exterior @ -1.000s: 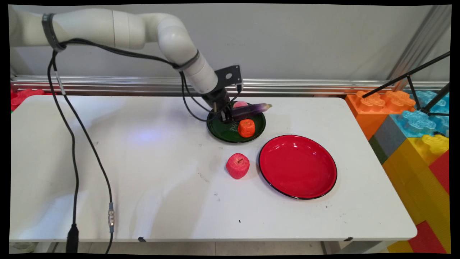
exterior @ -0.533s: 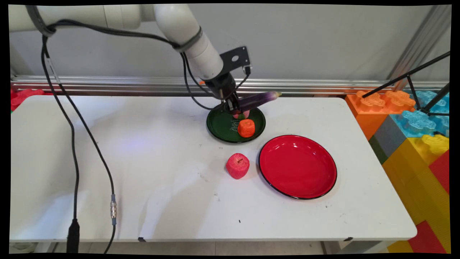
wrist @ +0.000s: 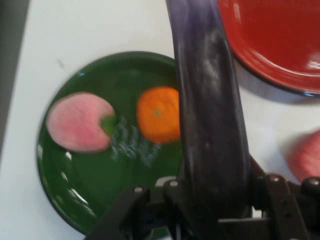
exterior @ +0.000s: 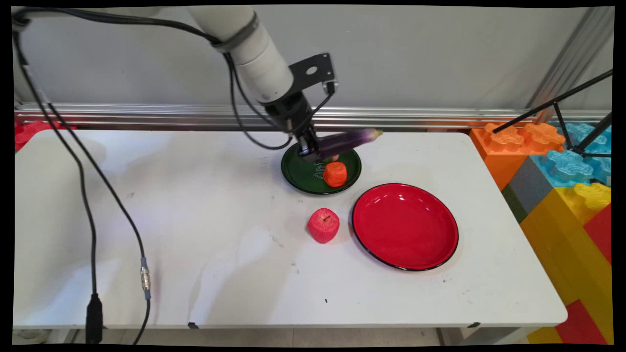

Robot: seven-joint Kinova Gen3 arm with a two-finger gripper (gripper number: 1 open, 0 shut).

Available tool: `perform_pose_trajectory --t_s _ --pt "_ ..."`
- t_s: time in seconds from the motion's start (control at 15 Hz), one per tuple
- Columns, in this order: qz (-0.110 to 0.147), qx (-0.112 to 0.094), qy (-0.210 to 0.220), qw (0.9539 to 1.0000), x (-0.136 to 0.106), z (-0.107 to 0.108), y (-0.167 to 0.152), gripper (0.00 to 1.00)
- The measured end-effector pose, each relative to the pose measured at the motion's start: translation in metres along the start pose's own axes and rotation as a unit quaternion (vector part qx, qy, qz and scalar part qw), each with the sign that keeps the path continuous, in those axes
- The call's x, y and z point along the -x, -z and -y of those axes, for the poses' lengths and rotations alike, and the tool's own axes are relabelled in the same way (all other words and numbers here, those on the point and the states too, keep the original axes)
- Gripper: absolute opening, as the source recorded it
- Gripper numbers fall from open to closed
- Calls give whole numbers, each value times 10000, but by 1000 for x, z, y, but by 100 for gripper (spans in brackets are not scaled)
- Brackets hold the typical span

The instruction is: Place the picked object on the table

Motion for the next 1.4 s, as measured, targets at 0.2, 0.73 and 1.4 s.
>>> perform_pose_trajectory --t_s 0.2,0.73,1.4 --pt "140 181 -42 9997 18 -22 19 0" --pt "382 121 -219 9990 94 -35 26 0" --pt "108 271 -171 9994 151 -28 -33 0"
